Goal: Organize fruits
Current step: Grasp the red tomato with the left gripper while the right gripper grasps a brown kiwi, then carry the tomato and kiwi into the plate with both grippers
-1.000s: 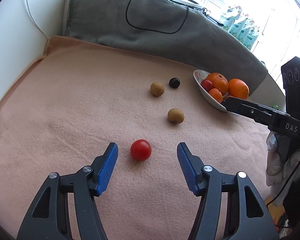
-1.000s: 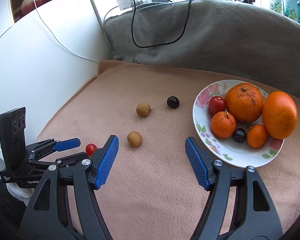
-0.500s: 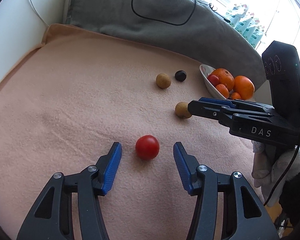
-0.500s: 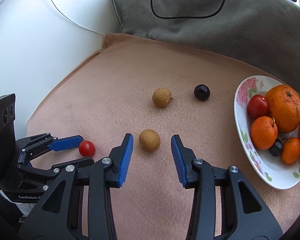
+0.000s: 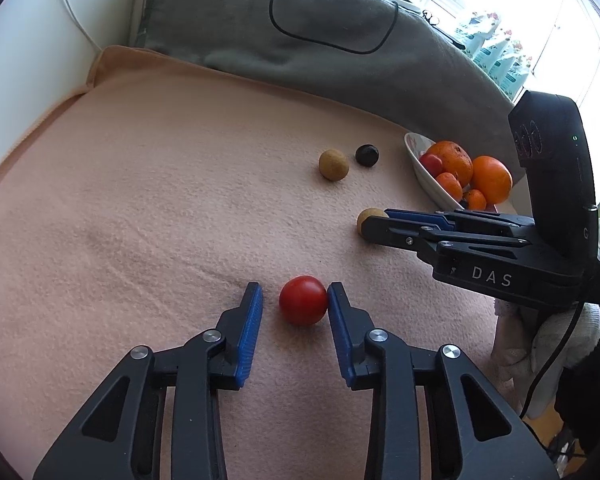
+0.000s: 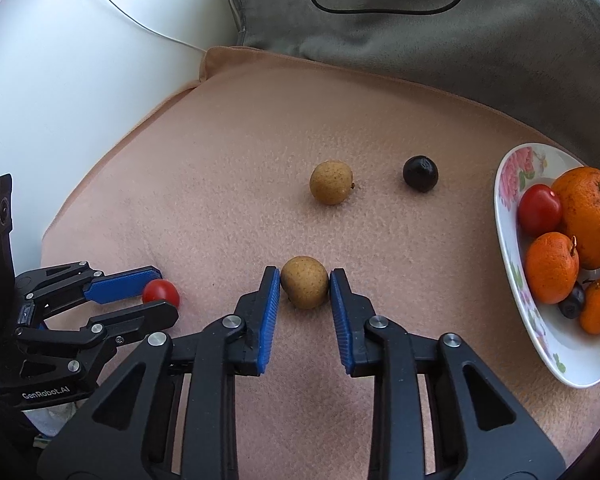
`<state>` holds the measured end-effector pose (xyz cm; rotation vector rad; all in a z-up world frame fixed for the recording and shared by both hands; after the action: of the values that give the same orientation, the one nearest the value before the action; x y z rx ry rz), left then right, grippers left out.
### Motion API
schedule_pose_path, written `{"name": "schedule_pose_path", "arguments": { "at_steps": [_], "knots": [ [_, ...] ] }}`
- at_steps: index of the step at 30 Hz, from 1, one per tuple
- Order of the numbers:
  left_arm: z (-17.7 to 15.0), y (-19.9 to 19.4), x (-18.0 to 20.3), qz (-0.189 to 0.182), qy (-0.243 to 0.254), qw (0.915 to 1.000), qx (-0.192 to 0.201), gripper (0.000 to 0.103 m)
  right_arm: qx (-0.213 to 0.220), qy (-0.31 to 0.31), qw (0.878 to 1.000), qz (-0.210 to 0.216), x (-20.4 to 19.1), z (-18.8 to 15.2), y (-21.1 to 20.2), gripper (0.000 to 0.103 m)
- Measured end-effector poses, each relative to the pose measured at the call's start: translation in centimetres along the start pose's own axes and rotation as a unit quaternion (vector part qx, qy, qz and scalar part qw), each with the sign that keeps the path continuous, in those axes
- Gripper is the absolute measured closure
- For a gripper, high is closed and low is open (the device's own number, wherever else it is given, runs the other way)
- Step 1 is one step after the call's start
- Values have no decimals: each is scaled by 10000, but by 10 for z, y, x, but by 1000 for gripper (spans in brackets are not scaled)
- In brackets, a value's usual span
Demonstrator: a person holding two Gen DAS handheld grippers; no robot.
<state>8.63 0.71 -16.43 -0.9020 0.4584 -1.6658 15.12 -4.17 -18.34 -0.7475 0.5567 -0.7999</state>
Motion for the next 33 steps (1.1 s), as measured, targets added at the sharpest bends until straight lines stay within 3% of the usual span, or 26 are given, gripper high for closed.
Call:
{"name": "schedule_pose_path", "arguments": {
  "at_steps": [7, 18, 33],
  "knots": [
    [-1, -1, 2, -53, -6, 10000, -12, 80, 110, 86, 9999, 57, 3, -5, -12, 76],
    [6, -2, 13, -167, 51, 9998, 39, 80, 518, 387, 9979, -34, 27, -12, -62, 76],
    [38, 13, 71, -631, 432, 9969, 161, 80, 987, 955, 9888, -583, 88, -32, -132, 76]
  ]
}}
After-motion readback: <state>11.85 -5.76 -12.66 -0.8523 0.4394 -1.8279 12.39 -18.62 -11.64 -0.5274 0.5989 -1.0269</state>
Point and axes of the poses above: each gripper's, at about its wrist camera, not at the fingertips, and y roughly the way its jaws point, x to its right, z to its top, the point moved 10 cm from there along y, roughly the way its jaws point, and after that the axes turned 2 degrees about x, right-handed, at the moved point
